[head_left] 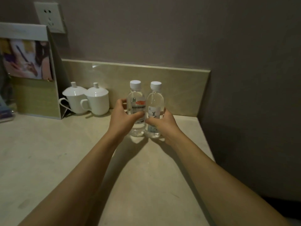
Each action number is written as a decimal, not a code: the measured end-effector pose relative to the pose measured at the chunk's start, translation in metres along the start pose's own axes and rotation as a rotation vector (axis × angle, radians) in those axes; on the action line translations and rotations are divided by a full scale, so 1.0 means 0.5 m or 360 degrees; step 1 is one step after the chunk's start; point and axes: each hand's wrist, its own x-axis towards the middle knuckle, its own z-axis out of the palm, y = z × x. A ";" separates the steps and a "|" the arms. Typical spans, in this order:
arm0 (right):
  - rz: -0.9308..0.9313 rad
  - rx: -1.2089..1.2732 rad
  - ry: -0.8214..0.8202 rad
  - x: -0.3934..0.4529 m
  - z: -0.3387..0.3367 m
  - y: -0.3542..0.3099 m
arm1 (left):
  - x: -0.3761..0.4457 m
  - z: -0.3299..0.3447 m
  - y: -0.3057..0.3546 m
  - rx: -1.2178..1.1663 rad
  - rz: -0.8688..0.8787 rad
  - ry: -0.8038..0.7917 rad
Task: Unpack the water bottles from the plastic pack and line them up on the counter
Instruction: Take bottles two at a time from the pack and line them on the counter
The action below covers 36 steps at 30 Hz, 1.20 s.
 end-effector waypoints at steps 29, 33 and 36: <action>-0.0150 -0.0517 0.0179 0.031 0.089 0.011 | 0.115 -0.098 -0.048 0.0574 0.0225 -0.0600; -0.0125 -0.0964 0.0222 0.031 0.082 0.009 | 0.121 -0.090 -0.068 0.0638 0.0303 -0.0337; -0.0154 -0.1047 0.0236 0.033 0.078 0.011 | 0.136 -0.102 -0.070 0.0439 0.0134 -0.0480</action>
